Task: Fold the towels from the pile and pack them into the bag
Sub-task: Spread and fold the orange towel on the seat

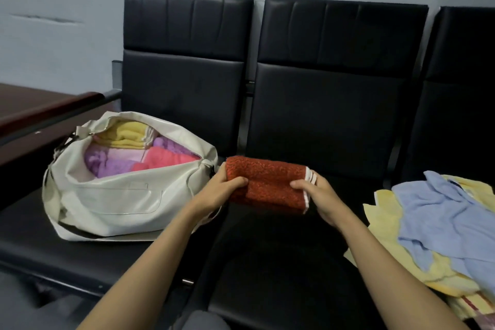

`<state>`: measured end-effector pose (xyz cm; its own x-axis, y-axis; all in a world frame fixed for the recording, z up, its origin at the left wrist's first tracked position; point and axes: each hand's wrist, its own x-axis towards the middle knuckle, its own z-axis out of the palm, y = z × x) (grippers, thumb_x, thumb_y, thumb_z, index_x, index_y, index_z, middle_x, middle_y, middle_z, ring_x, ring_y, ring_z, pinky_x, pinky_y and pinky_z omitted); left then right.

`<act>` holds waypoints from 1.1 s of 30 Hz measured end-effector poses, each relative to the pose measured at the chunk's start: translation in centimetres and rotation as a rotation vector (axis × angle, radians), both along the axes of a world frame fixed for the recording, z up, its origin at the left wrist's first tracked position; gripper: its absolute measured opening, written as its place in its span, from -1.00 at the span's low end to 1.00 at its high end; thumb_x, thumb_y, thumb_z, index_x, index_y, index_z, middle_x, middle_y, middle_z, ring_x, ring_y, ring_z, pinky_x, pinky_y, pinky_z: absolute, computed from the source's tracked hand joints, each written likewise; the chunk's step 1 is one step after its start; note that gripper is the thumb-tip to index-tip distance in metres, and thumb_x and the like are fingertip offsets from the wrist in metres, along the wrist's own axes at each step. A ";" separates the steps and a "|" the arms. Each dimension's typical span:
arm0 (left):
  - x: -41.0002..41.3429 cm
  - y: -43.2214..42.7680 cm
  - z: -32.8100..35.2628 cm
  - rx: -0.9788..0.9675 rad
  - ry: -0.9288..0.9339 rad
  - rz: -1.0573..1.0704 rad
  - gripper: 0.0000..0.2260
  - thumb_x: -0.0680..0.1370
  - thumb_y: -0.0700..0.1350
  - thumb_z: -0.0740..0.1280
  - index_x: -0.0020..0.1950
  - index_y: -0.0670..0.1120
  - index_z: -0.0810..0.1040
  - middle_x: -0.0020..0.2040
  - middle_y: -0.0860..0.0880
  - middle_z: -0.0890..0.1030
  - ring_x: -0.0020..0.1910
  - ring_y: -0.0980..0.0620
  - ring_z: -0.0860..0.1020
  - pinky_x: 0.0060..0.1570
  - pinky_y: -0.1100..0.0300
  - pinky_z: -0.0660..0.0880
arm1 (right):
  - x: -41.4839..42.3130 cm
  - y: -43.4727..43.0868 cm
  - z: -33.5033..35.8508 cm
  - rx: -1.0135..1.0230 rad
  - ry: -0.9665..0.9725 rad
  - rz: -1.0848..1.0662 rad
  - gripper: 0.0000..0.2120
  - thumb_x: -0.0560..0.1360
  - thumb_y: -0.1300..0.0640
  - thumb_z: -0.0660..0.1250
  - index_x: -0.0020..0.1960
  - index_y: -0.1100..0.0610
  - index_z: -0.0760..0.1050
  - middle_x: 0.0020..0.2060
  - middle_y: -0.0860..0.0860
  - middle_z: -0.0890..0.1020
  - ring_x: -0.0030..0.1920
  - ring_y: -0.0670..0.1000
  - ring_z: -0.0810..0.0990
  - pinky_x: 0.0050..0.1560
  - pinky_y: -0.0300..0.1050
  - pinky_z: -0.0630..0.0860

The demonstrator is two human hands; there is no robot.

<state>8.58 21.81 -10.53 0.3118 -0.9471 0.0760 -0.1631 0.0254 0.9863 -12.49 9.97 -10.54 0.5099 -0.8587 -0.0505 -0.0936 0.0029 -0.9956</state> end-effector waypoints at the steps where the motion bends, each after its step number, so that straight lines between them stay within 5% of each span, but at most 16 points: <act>1: 1.3 0.2 0.4 -0.012 0.013 0.006 -0.60 0.49 -0.14 0.39 0.29 -0.07 0.38 0.21 -0.12 0.52 0.19 -0.02 0.54 0.20 0.09 0.50 | 1.4 -0.2 0.7 -0.036 0.000 -0.012 -0.74 0.47 0.24 0.40 0.14 0.14 0.50 0.03 0.09 0.65 0.03 0.05 0.63 0.06 -0.07 0.54; 3: 4.0 0.5 1.4 -0.030 -0.013 0.055 -0.60 0.56 -0.13 0.35 0.35 -0.08 0.32 0.23 -0.07 0.52 0.20 0.04 0.52 0.20 0.15 0.49 | 4.5 -0.6 1.8 -0.136 0.051 -0.009 -0.79 0.51 0.12 0.38 0.11 0.07 0.44 0.04 0.02 0.60 0.02 -0.04 0.60 0.07 -0.11 0.52; 6: 8.2 0.9 2.1 -0.054 -0.042 0.214 -0.53 0.49 0.02 0.38 0.33 -0.09 0.36 0.19 -0.07 0.56 0.19 0.00 0.54 0.19 0.03 0.50 | 9.1 -0.2 3.1 -0.099 0.083 0.179 -0.51 0.44 -0.10 0.44 0.27 0.08 0.43 0.08 -0.01 0.64 0.06 -0.02 0.64 0.07 -0.05 0.59; 10: 13.2 1.8 2.8 -0.072 -0.010 0.407 -0.75 0.57 -0.14 0.33 0.20 -0.12 0.38 0.02 -0.05 0.55 0.03 -0.03 0.55 -0.02 0.01 0.53 | 15.2 0.7 4.1 -0.109 0.071 0.308 -0.58 0.46 0.25 0.44 0.30 0.17 0.45 0.11 0.12 0.65 0.08 0.07 0.64 0.04 0.02 0.60; 15: 19.8 2.8 3.8 -0.069 -0.084 0.588 -0.75 0.60 -0.19 0.27 0.24 -0.15 0.31 0.03 -0.14 0.47 -0.17 0.05 0.51 -0.47 0.21 0.56 | 24.4 2.2 5.3 -0.339 0.155 0.150 -0.42 0.52 0.23 0.36 0.37 0.15 0.07 0.12 0.07 0.43 0.03 -0.01 0.49 -0.03 -0.22 0.45; 18: 23.9 3.4 4.3 -0.045 -0.248 0.743 -0.73 0.60 -0.20 0.27 0.21 -0.21 0.25 0.09 -0.24 0.46 -0.03 -0.10 0.52 -0.25 0.09 0.52 | 29.8 3.4 5.0 -0.387 0.161 0.130 -0.62 0.56 0.23 0.29 0.12 0.12 0.06 0.00 0.12 0.41 -0.21 -0.08 0.44 -0.38 -0.39 0.39; 21: 27.3 4.0 3.8 0.064 -0.409 0.812 -0.74 0.59 -0.23 0.27 0.10 -0.20 0.16 0.18 -0.34 0.40 0.17 -0.24 0.44 0.12 0.00 0.40 | 34.0 4.6 3.6 -0.358 0.201 0.146 -0.68 0.59 0.17 0.24 0.04 0.09 0.04 0.01 0.13 0.43 -0.14 0.04 0.44 -0.22 -0.13 0.35; 23: 29.1 4.3 2.8 0.175 -0.510 0.793 -0.74 0.61 -0.22 0.24 0.14 -0.27 0.19 0.22 -0.41 0.37 0.21 -0.33 0.41 0.17 -0.03 0.32 | 36.2 5.2 2.4 -0.343 0.236 0.160 -0.70 0.60 0.14 0.20 0.01 0.04 0.03 0.05 0.16 0.45 -0.06 0.12 0.48 -0.13 -0.02 0.38; 28: 31.1 4.9 1.2 0.238 -0.728 0.754 -0.75 0.62 -0.26 0.19 0.18 -0.38 0.20 0.04 -0.48 0.47 0.00 -0.40 0.51 -0.10 -0.03 0.34 | 39.3 5.4 0.3 -0.348 0.283 0.160 -0.75 0.60 0.16 0.17 0.02 0.05 0.05 0.08 0.18 0.43 -0.07 0.09 0.43 -0.10 -0.05 0.35; 33: 34.2 5.5 0.2 0.251 -1.184 0.757 -0.72 0.52 -0.38 0.03 0.16 -0.51 0.31 -0.27 -0.36 0.45 -0.35 -0.37 0.54 -0.52 -0.02 0.40 | 40.8 5.8 0.1 -0.369 0.292 0.184 -0.77 0.60 0.19 0.18 0.04 0.09 0.09 0.11 0.17 0.44 -0.03 0.09 0.43 -0.10 -0.10 0.29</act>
